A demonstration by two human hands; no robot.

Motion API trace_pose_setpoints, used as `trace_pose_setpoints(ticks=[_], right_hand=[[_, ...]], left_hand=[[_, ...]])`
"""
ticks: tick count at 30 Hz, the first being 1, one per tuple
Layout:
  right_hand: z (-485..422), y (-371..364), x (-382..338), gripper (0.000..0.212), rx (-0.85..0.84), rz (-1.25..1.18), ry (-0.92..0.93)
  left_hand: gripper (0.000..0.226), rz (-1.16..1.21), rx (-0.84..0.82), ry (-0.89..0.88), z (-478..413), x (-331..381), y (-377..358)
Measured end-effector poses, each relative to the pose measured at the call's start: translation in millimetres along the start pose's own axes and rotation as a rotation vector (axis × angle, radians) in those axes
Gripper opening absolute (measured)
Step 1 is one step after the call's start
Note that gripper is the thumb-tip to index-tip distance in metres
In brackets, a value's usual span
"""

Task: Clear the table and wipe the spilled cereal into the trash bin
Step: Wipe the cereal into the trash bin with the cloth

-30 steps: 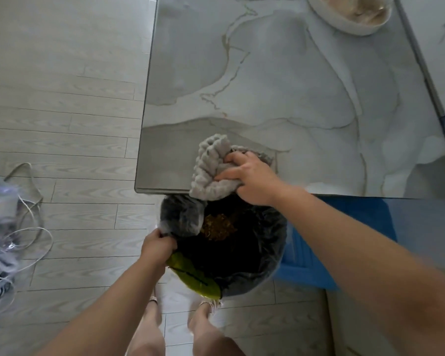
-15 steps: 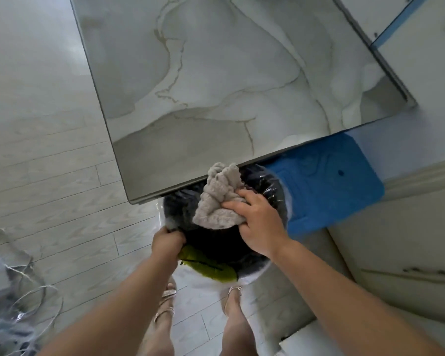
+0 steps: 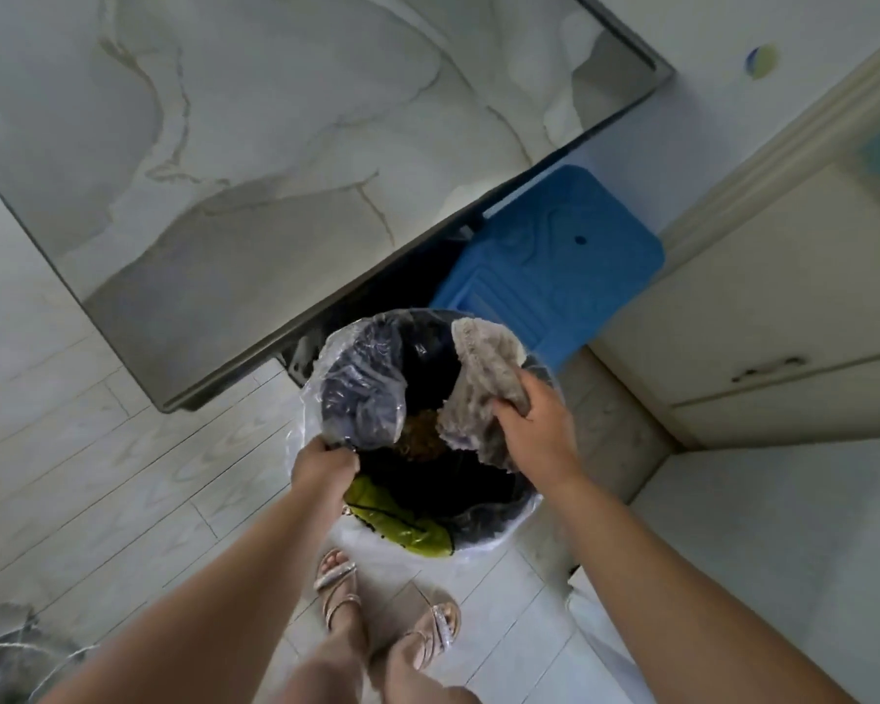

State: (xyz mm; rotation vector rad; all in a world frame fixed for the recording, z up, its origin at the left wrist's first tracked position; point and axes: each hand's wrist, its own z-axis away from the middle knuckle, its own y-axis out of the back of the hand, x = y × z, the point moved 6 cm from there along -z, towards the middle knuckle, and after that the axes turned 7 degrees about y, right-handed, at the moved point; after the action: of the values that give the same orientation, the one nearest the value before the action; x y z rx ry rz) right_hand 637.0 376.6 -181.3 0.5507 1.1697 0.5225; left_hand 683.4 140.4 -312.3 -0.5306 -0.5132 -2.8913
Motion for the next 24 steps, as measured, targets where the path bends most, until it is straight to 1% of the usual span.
trace_pose_setpoints(ticks=[5,9,13,17,19,20,24], right_hand=[[2,1,47,0.034,0.038,-0.140,-0.116],[-1,-30,87,0.037,0.044,-0.225,-0.191],[-22,-86,140,0.036,0.078,-0.307,-0.290],[-50,-136,191,0.025,0.146,-0.442,-0.374],[-69,-164,222,0.018,0.209,-0.496,-0.405],[-80,-172,236,0.020,0.234,-0.504,-0.427],[-113,-207,295,0.018,0.289,-0.624,-0.465]], left_hand=[[0.031,-0.003,-0.027,-0.009,-9,-16,-27],[0.034,0.024,-0.056,-0.002,-46,-29,-47],[0.038,-0.039,-0.076,-0.027,-117,-42,-73],[0.041,-0.125,-0.103,-0.031,-194,-54,-90],[0.039,-0.154,-0.101,-0.083,-236,-55,-102],[0.038,-0.183,-0.104,-0.113,-253,-50,-109],[0.040,-0.258,-0.119,-0.205,-300,-44,-136]])
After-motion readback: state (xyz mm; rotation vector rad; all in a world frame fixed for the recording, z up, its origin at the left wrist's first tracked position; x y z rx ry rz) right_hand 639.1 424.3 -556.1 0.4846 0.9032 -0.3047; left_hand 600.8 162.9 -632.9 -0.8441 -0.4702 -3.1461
